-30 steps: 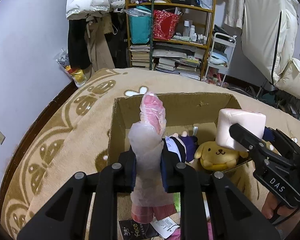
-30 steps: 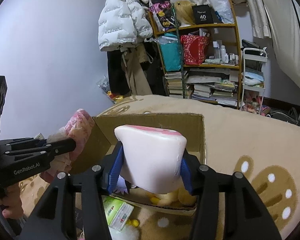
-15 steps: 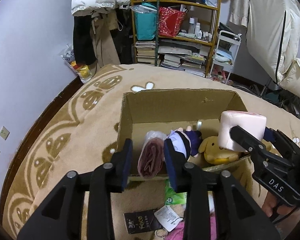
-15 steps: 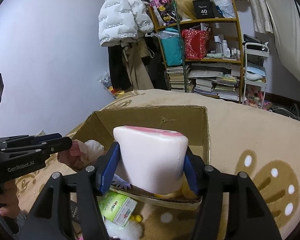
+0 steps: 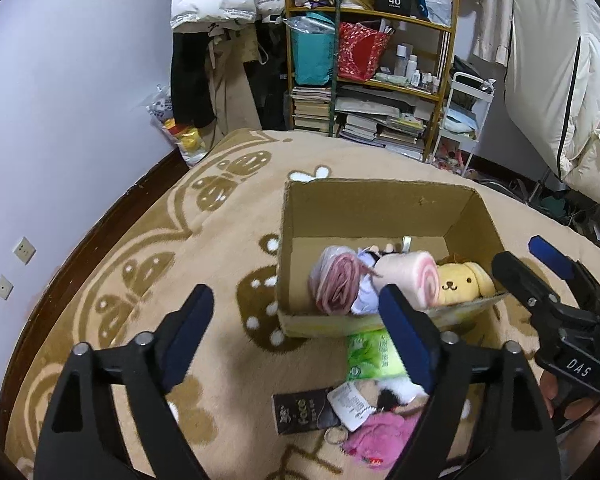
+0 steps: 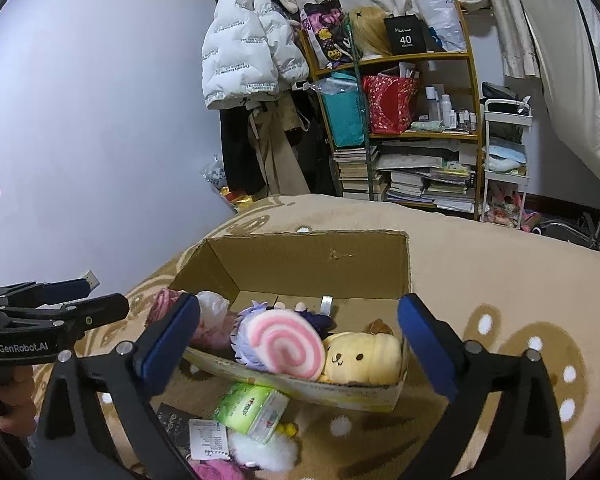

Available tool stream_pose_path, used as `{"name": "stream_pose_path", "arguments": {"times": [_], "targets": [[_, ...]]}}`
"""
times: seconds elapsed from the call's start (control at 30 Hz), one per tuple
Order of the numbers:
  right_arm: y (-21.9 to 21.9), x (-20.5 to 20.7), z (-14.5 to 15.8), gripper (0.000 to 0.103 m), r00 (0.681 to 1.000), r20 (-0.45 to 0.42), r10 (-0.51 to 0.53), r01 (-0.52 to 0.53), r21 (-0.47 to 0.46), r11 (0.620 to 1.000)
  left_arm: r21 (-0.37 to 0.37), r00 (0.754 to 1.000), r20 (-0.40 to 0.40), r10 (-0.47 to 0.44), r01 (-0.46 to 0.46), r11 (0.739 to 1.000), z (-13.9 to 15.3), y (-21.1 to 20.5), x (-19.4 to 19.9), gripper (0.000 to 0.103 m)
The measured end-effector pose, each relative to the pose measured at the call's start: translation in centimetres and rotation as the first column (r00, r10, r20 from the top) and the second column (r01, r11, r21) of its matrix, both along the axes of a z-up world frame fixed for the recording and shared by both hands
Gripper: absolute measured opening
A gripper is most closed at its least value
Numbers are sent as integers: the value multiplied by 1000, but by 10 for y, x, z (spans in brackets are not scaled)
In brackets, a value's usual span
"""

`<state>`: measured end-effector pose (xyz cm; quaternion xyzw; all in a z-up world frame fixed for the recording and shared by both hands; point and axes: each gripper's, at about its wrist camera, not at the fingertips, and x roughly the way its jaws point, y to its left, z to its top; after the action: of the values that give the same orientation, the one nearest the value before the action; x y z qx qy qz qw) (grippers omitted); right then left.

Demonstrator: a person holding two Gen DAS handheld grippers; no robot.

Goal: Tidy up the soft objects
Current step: 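Lower the left tool toward the black tissue pack while the right tool approaches the pink bear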

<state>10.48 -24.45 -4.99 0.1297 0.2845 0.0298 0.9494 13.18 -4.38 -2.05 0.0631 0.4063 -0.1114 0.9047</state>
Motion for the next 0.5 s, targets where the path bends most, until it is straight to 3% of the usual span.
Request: {"name": "stream_pose_path", "arguments": {"times": [0.17, 0.5], "targets": [[4, -15, 6, 103, 1000, -15, 3, -3, -11, 1000, -3, 1000, -19, 13, -13, 1000, 3, 12, -14, 95], [13, -50, 15, 103, 998, -58, 7, -9, -24, 1000, -3, 994, -104, 29, -30, 1000, 5, 26, -34, 96]]}}
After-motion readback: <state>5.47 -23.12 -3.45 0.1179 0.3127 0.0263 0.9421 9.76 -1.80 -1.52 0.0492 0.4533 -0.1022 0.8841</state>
